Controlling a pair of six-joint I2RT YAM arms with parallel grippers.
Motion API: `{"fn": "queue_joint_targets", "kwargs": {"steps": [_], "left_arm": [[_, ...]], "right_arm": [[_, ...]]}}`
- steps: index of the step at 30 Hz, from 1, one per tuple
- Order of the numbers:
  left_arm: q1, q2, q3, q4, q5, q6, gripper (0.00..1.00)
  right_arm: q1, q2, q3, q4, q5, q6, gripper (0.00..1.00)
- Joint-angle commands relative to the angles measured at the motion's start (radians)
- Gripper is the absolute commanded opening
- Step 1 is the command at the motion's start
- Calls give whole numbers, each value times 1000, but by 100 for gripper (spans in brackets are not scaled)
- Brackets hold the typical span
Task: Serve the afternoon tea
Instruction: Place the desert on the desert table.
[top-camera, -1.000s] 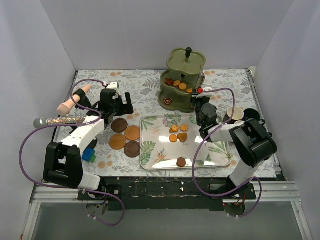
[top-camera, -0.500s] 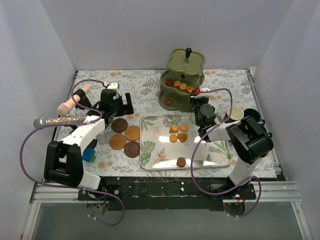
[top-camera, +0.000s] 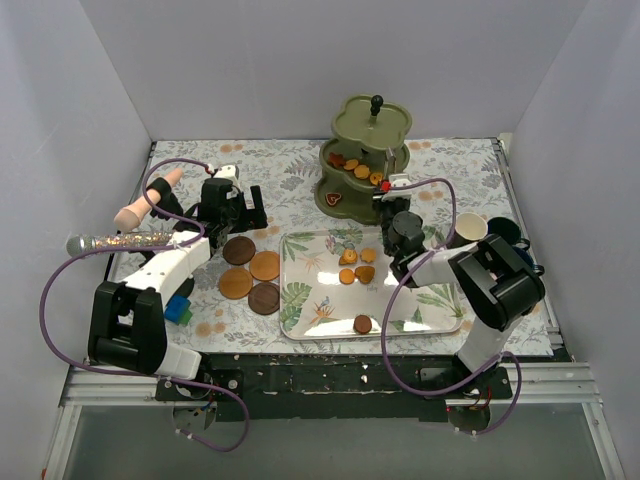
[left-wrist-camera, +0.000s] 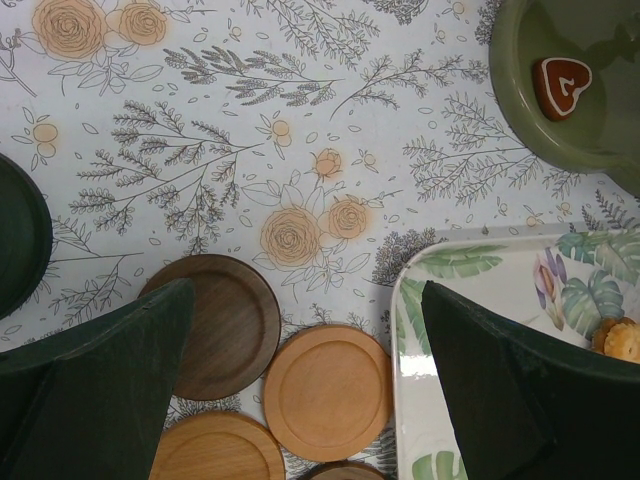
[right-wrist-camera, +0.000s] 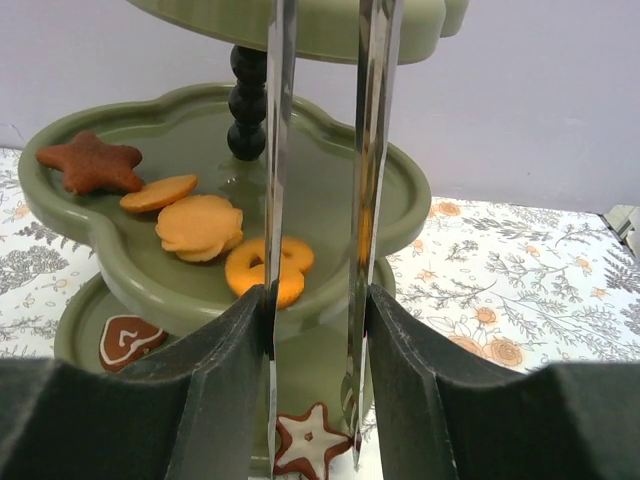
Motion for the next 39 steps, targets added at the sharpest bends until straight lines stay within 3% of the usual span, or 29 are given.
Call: {"fn": "queue_joint_targets", "kwargs": {"steps": [1, 14, 24, 29, 39], "left_arm": [[2, -21, 25, -7, -5, 10, 98], [2, -45, 22, -5, 7, 4, 98], [2, -61, 20, 3, 36, -7, 98], [2, -65, 19, 4, 44, -10, 98], [2, -80, 17, 4, 30, -5, 98]], "right_arm": [[20, -104, -41, 248, 45, -20, 40], [98, -389, -185, 50, 108, 19, 40], [103, -713, -30, -568, 51, 114, 39], [95, -739, 91, -694, 5, 111, 39], [60, -603, 353, -664, -67, 13, 38]]}}
